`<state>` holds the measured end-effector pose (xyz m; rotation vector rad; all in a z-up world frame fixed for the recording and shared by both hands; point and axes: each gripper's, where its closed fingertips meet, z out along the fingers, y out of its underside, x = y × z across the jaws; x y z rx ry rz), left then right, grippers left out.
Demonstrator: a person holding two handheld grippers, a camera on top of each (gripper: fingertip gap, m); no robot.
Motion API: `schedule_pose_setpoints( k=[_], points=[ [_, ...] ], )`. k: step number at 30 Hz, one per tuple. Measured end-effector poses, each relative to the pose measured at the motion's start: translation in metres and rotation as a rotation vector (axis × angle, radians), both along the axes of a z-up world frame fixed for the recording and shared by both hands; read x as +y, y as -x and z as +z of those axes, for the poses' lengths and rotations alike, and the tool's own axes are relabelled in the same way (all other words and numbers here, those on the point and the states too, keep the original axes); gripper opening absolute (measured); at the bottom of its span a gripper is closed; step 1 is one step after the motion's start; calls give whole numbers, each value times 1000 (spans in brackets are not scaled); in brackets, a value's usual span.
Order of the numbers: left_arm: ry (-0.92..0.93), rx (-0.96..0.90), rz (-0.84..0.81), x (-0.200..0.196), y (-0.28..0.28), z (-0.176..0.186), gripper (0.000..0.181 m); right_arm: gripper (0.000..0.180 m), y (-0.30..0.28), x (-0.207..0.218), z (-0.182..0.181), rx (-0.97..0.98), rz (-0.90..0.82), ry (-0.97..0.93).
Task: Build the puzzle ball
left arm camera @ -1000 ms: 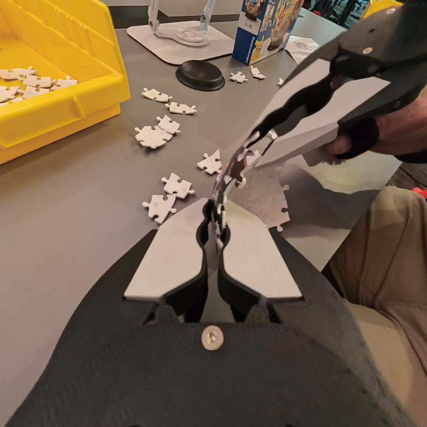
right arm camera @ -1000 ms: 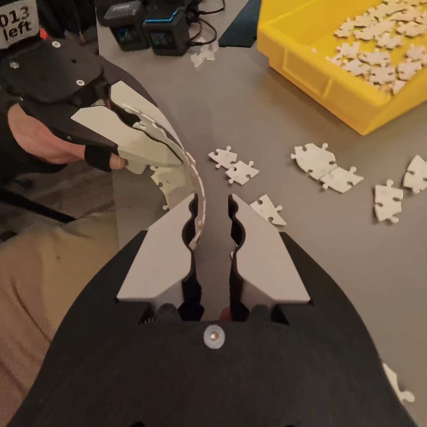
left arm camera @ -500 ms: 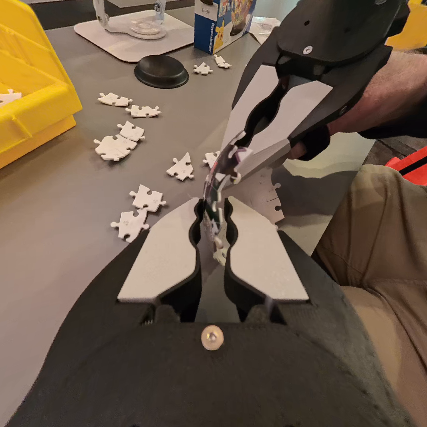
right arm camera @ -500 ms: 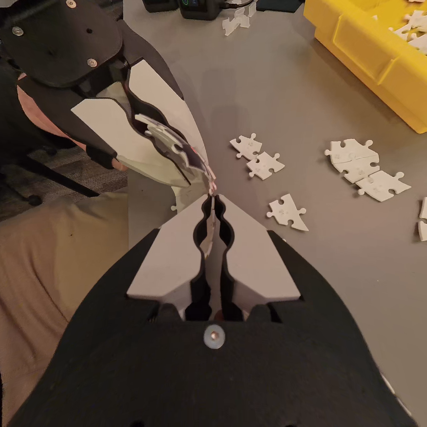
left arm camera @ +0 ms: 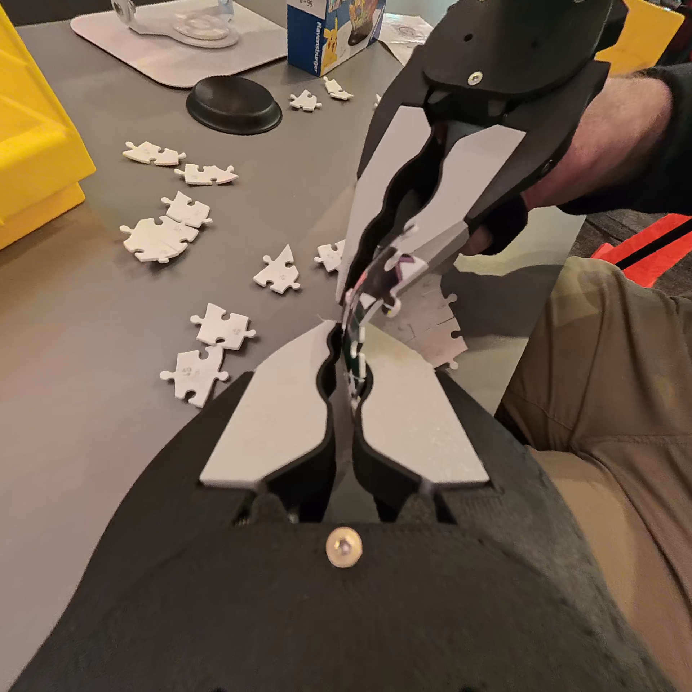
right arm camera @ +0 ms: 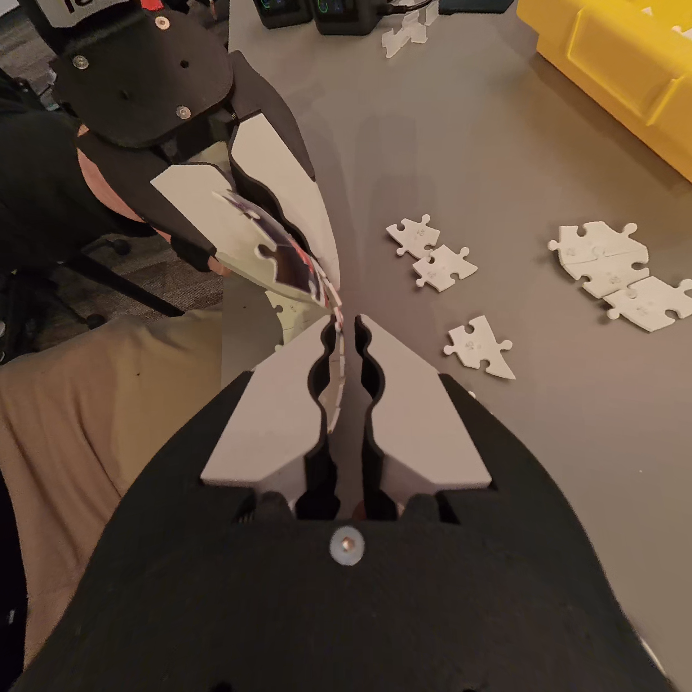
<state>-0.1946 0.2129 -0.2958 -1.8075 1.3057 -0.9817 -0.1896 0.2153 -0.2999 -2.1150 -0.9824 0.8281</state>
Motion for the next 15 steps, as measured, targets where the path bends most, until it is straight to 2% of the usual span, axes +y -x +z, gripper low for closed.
schedule_pose_setpoints(
  k=[2, 15],
  points=[
    [-1, 7, -3, 0, 0, -1, 4, 2, 1, -2, -1, 0, 20, 4],
    [0, 7, -40, -5, 0, -1, 3, 1, 3, -7, -2, 80, 32, 125]
  ],
)
